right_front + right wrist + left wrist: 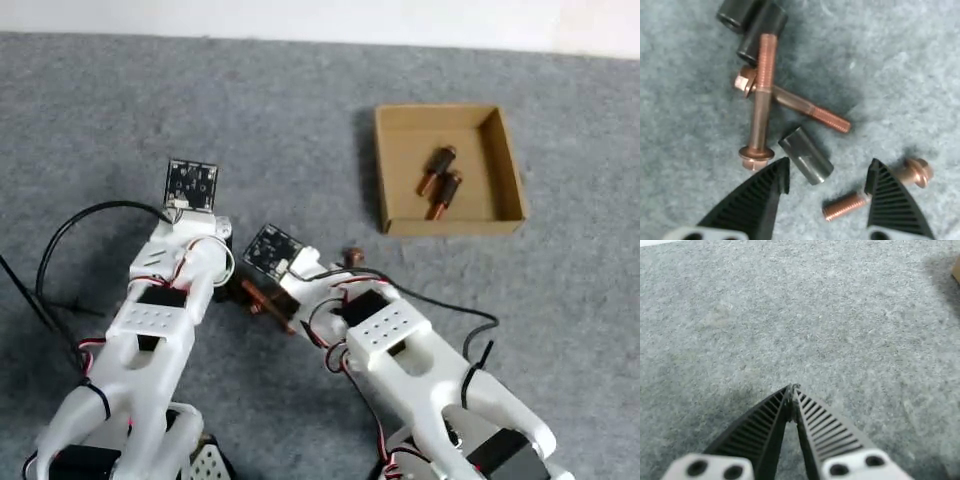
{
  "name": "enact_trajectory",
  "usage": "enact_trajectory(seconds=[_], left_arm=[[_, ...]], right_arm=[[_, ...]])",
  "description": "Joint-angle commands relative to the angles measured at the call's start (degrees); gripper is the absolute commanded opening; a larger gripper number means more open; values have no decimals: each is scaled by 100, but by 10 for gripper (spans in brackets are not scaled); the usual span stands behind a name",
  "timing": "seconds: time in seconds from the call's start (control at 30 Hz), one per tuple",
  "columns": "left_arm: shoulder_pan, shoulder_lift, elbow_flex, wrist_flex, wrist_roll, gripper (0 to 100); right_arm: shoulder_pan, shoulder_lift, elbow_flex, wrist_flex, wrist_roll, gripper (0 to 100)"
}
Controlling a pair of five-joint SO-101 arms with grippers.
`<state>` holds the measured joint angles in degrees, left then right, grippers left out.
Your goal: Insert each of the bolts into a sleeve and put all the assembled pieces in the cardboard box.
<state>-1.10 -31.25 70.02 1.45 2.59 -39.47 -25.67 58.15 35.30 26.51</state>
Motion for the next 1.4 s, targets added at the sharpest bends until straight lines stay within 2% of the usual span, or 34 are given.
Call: enact_trajectory(seconds=[0.0,0.33,0.83,1.1,1.37], left_arm=[[-66,13,-303,-123,53,7],[-57,22,-303,-123,44,7],[-48,22,-295,-132,35,7],[-48,22,-295,-132,35,7],[-48,22,-295,-132,35,7]], right_arm=[[-92,13,-268,-215,88,235],[-92,66,-268,-347,97,235],[-57,1121,-532,-356,132,235],[-57,1815,-532,-1033,114,235],[-57,1903,-532,-1130,123,235]])
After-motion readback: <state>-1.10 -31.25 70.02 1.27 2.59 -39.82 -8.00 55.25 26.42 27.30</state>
